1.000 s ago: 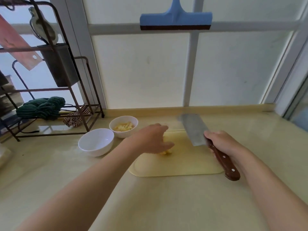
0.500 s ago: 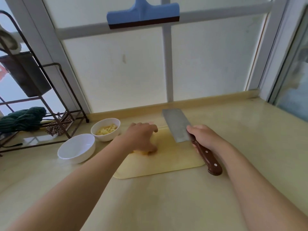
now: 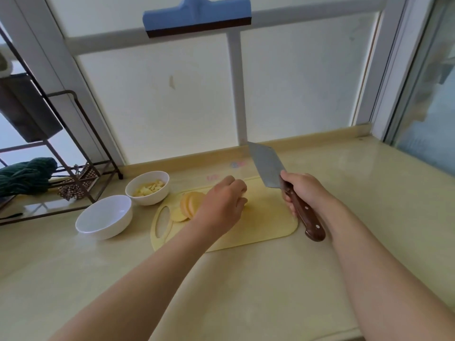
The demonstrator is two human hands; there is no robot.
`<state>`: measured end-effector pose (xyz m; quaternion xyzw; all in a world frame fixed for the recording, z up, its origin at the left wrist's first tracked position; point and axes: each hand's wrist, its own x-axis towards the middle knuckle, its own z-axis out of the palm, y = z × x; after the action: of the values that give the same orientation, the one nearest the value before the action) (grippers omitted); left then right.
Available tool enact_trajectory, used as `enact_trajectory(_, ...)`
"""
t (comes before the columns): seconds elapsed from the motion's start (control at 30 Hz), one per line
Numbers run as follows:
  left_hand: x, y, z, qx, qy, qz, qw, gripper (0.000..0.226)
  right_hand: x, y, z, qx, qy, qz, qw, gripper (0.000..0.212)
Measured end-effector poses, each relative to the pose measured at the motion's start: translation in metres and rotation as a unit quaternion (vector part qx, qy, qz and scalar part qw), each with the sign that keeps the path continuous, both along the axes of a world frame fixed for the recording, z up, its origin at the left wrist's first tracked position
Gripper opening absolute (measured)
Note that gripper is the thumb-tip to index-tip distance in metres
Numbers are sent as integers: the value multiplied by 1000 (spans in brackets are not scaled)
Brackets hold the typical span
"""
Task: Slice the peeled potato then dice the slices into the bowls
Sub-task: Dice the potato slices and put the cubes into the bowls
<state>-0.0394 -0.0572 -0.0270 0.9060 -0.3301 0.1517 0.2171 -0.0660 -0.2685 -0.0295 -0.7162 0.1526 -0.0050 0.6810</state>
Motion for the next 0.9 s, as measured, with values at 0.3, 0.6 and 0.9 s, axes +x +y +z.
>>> enact_trajectory(0.3,-19,15,-17,58,45,-26,997,28,5,-5,-3,23,10,12,1000,50)
enact_trajectory(0.6,-32,21,-10,89,119,-54,987,33,8,-7,-8,29,4,18,999,46)
enact_trajectory(0.9,-27,11,-19,32,100,-9,994,30,10,-5,-9,34,3,14,999,47)
